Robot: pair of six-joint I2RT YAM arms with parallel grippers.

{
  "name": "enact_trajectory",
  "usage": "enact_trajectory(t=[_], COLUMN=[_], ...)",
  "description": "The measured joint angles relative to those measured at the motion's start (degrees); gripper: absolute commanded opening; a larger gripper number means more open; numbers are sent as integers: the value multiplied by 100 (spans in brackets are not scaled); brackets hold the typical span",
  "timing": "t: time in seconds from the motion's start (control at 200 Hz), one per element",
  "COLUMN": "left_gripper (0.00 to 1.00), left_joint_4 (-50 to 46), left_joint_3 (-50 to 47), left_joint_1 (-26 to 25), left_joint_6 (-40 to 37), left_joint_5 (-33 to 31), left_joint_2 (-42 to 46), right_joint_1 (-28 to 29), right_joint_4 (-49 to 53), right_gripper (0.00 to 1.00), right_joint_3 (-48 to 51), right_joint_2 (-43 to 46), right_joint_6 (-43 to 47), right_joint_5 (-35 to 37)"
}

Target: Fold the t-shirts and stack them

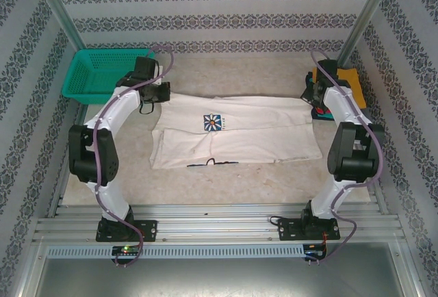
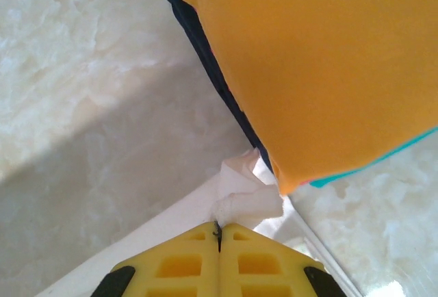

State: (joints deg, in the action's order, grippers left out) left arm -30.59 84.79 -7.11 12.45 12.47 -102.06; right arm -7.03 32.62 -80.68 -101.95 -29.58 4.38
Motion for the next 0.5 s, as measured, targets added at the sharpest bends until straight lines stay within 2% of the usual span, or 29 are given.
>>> enact_trajectory(t=[0.505], left_gripper=[0], left_joint_4=[72], left_joint_3=[-1307], left_joint_1=[-2], left_joint_6=[275], left_joint_5=[203], left_joint_2=[1189], right_joint_1=[-127], right_joint_4=[-33], right_gripper=[0], right_joint_3=[1272], right_joint_2=[1305], right_joint_6=[0], right_joint_5=[4])
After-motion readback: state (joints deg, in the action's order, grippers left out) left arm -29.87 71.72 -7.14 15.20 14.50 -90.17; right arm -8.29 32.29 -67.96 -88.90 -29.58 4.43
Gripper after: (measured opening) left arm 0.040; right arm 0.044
